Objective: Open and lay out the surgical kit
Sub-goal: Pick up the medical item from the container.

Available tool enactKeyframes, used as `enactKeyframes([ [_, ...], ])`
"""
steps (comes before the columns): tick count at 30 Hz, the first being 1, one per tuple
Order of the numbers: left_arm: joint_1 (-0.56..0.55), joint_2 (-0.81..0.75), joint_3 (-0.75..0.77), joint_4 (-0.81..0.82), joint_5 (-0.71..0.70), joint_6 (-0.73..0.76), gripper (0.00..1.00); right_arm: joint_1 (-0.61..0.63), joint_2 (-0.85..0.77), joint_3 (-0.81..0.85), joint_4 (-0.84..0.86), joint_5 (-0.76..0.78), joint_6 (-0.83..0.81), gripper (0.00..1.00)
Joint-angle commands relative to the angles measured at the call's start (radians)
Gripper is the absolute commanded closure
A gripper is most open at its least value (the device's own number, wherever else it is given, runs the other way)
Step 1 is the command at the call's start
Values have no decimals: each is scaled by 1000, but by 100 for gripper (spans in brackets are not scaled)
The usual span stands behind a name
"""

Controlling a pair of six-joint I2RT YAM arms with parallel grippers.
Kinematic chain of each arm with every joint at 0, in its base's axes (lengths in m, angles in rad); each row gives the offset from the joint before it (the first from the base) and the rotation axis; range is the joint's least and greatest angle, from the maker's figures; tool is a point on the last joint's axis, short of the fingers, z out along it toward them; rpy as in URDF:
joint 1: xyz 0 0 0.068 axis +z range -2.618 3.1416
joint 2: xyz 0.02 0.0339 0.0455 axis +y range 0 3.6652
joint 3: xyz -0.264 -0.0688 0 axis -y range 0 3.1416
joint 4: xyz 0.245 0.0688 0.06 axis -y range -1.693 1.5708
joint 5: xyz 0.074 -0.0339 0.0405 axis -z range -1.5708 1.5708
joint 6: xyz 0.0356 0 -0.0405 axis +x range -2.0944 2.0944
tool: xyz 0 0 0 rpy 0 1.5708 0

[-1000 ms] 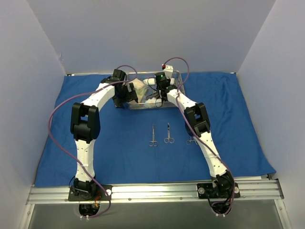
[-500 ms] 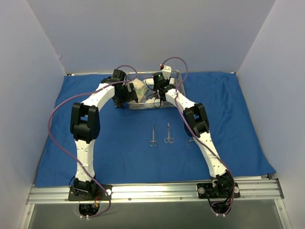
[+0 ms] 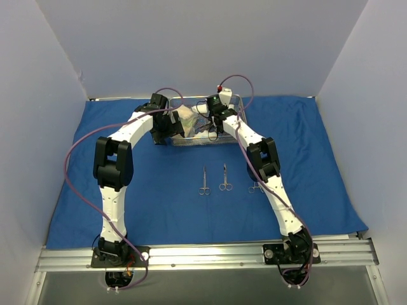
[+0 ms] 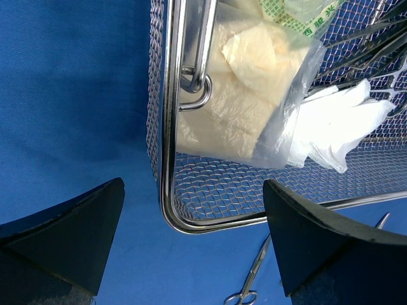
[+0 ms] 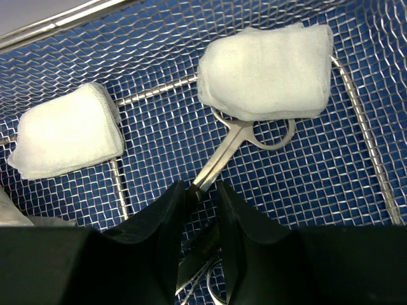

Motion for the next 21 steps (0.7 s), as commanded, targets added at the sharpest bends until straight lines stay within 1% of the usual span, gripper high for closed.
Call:
enactKeyframes([
  [1,-9,-51,-17,8,18,5,0,-51,-17,-144,-214,0,19,77],
  [3,-9,-59,-23,11,18,5,0,-55,-31,-167,-194,-6,30,78],
  [4,-9,-60,-30,12,18,4,0,-53,-30,-160,-196,-4,33,80],
  [9,-9,-76,-46,23,20,-1,0,-48,7,-105,-176,-18,65,82],
  [10,-9,-77,-48,25,20,-1,0,-51,21,-60,-183,-22,82,84],
  [13,-10,-82,-46,22,20,0,0,-58,55,-29,-199,-27,102,89],
  [16,-9,-83,-45,20,17,5,0,-61,52,-54,-193,-9,110,100],
  [19,-10,-82,-43,20,17,5,0,-61,12,-112,-142,19,101,100],
  [21,-9,-77,-37,20,21,5,0,-52,-46,-187,-50,40,87,100],
])
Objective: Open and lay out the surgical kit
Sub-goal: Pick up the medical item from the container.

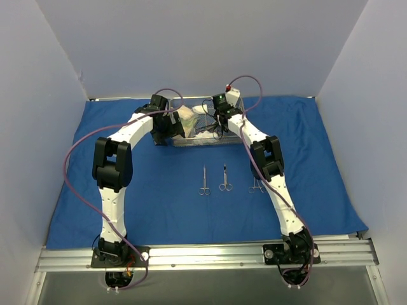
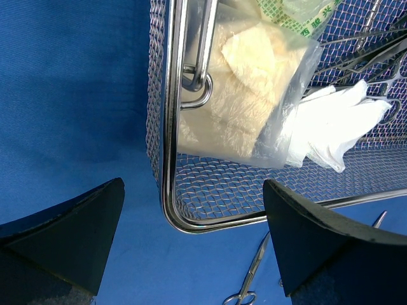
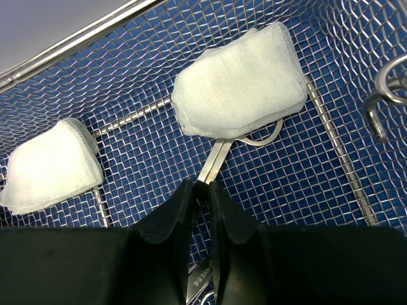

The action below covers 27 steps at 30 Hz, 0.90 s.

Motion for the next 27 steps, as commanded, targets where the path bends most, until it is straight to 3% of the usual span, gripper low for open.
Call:
enactKeyframes([
  [1,-8,-59,4,-21,14,12,0,-3,-33,-152,-28,58,-31,100],
  [7,-6,-71,4,-13,17,12,0,22,-149,-251,191,68,-68,100],
  [27,-6,-81,12,-7,22,10,0,42,-284,-337,331,112,-127,100],
])
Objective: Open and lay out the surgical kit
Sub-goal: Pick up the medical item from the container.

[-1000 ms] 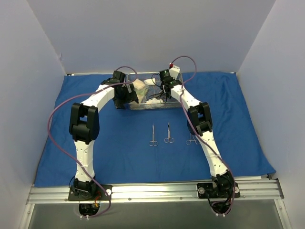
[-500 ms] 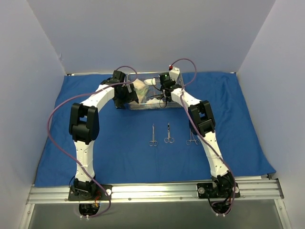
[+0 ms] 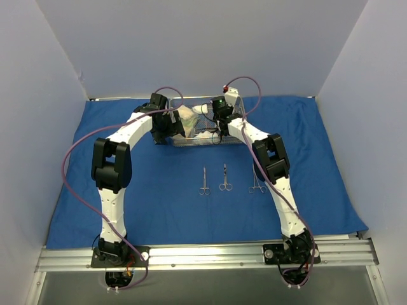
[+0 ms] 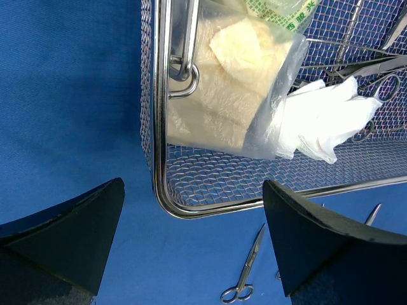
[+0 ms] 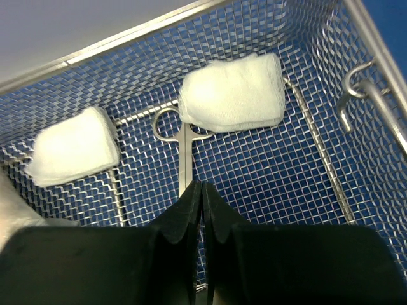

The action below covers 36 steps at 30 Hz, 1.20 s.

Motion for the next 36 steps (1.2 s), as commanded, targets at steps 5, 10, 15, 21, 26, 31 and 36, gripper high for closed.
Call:
enactKeyframes([
  [5,-4,-59,13,0,16,6,0,6,-101,5,13,28,-27,100],
  [10,-4,-60,12,0,16,8,0,12,-86,4,-70,-21,-49,76],
  [15,-4,-60,10,4,24,8,0,18,-46,25,-165,-58,-62,61],
  [21,-4,-59,1,12,29,8,0,24,62,167,-266,-69,-93,63],
  [26,-4,-65,-8,20,32,6,0,26,120,214,-320,-66,-96,62],
  [31,-4,-65,-8,20,39,6,0,24,123,209,-348,-32,-82,79],
  [36,-4,-68,-13,23,42,6,0,15,112,184,-281,-53,-102,100],
])
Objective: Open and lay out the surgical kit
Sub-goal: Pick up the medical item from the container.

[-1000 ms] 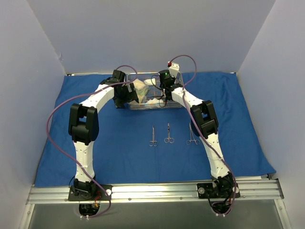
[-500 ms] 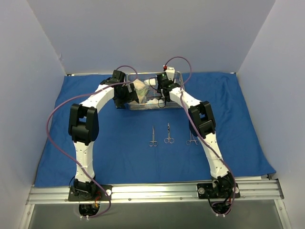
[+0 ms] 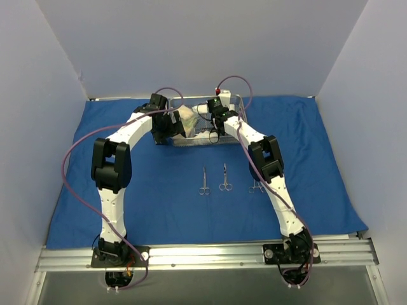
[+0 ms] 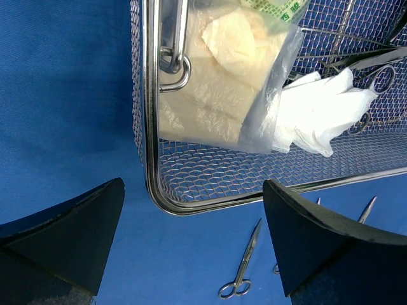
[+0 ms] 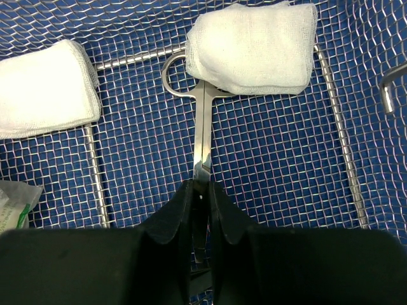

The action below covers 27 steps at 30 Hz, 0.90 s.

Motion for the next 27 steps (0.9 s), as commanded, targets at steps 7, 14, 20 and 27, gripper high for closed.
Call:
enactKeyframes([
  [7,-4,-75,-11,23,15,6,0,-13,-51,-40,196,-48,-76,100],
  [14,-4,-75,-11,25,13,8,0,-17,-171,-126,363,-39,-64,100],
  [20,-4,-66,-6,23,16,6,0,-15,-228,-215,423,-8,-66,100],
  [27,-4,-70,-5,20,15,8,0,-18,-261,-238,440,-43,-99,100],
])
